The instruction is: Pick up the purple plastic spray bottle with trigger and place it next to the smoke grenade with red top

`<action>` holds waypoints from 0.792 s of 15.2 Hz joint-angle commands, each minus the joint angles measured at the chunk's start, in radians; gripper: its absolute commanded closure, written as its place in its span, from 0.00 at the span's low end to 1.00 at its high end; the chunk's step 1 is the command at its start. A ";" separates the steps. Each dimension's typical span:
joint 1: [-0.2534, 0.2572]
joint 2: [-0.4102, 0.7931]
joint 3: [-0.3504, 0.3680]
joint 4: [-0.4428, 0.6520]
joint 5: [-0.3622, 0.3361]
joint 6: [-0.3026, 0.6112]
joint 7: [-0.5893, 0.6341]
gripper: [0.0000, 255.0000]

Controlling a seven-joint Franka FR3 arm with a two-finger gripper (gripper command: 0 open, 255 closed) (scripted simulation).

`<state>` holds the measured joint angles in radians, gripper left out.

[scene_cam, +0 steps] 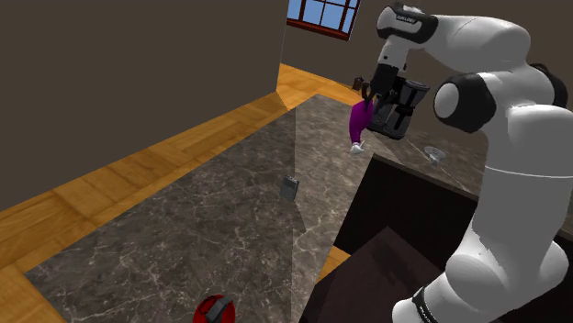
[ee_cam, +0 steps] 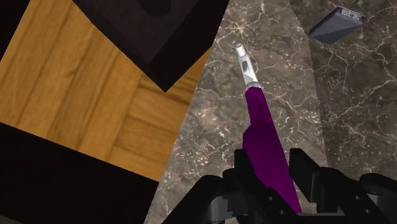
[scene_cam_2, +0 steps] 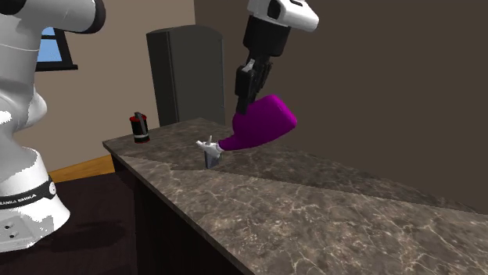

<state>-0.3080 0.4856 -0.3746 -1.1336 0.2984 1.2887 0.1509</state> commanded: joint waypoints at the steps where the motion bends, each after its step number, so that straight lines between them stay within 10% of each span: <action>1: 0.051 -0.082 0.001 -0.116 -0.018 0.042 0.031 1.00; 12: 0.243 -0.427 0.076 -0.523 -0.079 0.168 0.261 1.00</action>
<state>-0.0819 0.0929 -0.3094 -1.6209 0.2231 1.4460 0.3835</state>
